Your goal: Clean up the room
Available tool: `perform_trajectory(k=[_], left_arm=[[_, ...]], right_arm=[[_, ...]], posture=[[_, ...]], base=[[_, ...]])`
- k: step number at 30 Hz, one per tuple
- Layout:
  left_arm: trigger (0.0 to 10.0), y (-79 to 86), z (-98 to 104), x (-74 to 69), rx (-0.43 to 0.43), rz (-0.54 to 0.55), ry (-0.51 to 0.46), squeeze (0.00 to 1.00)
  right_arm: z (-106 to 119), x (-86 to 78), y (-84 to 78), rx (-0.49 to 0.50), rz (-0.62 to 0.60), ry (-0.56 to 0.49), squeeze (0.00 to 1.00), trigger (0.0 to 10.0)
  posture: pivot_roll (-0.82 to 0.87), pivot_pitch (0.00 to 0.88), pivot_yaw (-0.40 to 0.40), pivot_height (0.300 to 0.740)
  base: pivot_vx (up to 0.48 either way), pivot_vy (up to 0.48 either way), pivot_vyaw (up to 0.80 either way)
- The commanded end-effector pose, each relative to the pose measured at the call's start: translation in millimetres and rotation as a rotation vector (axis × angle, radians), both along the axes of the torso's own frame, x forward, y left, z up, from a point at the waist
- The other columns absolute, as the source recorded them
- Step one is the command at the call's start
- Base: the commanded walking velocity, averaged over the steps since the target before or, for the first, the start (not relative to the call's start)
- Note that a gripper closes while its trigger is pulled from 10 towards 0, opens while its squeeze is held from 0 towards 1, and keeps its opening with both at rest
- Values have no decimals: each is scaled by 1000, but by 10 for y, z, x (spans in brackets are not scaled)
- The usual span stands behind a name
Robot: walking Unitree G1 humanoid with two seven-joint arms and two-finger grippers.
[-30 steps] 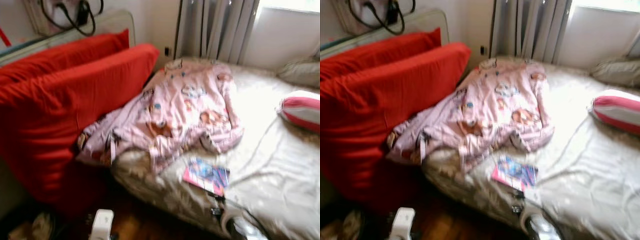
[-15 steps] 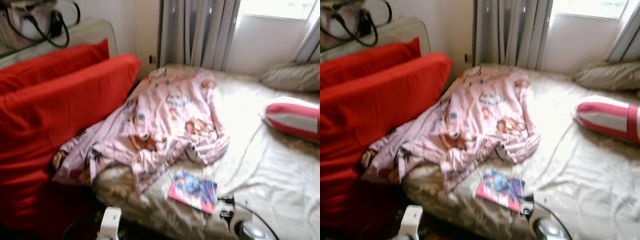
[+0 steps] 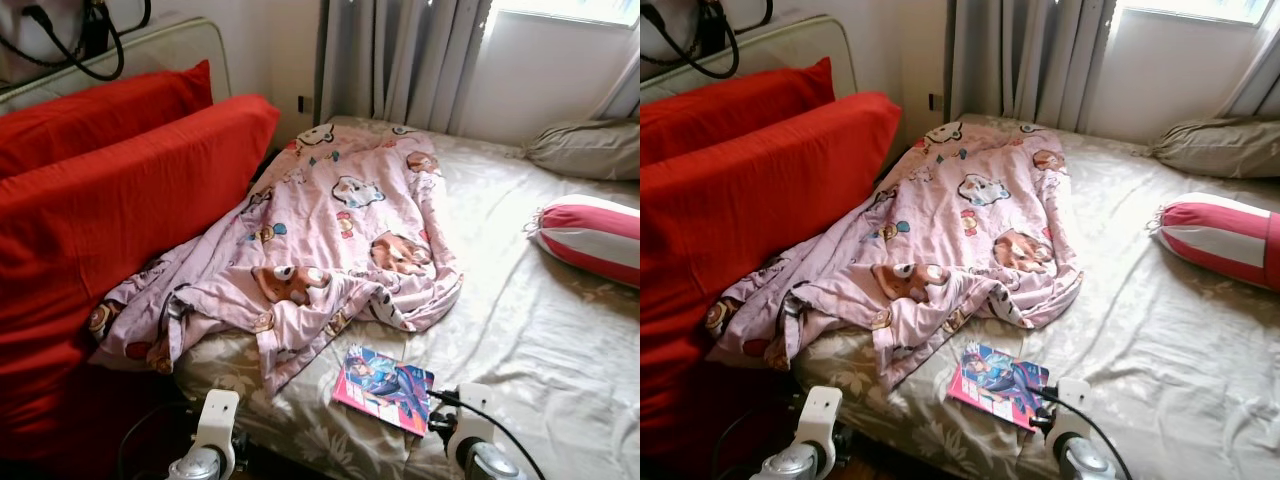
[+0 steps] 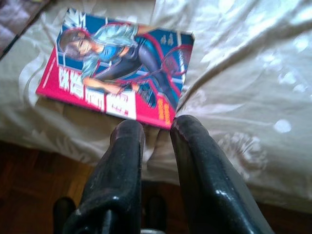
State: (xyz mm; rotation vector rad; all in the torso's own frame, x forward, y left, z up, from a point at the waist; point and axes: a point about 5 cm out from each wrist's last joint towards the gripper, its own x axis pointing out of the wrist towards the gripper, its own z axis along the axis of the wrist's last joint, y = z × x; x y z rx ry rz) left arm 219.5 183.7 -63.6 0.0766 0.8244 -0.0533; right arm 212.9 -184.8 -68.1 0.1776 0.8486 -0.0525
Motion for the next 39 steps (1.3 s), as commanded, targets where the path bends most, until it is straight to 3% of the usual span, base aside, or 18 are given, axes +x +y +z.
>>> perform_trajectory(k=[1, 8, 20, 29, 30, 31, 32, 34, 38, 39], left_arm=[[10000, 71, -34, -72, 7, 12, 20, 0], [10000, 205, -51, -155, 24, 29, 18, 0], [10000, 203, -22, -127, 14, 68, -35, 0], [10000, 164, 256, 180, -1, 49, -286, 0], [10000, 158, 315, 234, -2, 48, -332, 0], [10000, 165, 501, 375, -2, 52, -461, 0], [10000, 165, 501, 375, -2, 52, -461, 0], [10000, 142, 668, 463, 5, 37, -575, 0], [10000, 110, 728, 481, 12, 2, -616, 0], [10000, 90, 782, 480, 8, -18, -652, 0]], right_arm=[[-21, -36, 17, 6, -19, -1, 0, 10000], [-100, -190, 117, 38, -19, -3, 0, 10000], [-134, -282, 78, 11, 19, 0, 0, 10000], [-92, -302, 18, -17, 8, -108, 0, 10000], [-79, -300, 11, -19, 4, -132, 0, 10000], [-40, -289, 3, -30, 21, -196, 0, 10000], [-40, -289, 3, -30, 21, -196, 0, 10000], [-8, -299, -12, -27, 20, -255, 0, 10000], [10, -301, -20, -32, 20, -284, 0, 10000], [240, 36, -28, -64, 38, -423, 0, 10000]], posture=[[85, 39, -12, 740], [84, 78, 19, 740], [88, 131, -6, 740], [82, 146, -18, 740], [81, 148, -19, 740], [70, 152, -25, 740], [70, 152, -25, 740], [69, 156, -30, 740], [62, 158, -35, 740], [49, 159, -35, 740]], base=[[289, 0, 0], [283, 0, 0], [0, 0, 0], [0, 0, 0], [0, 0, 0], [0, 0, 0], [0, 0, 0], [0, 0, 0], [0, 0, 0], [0, 0, 0]])
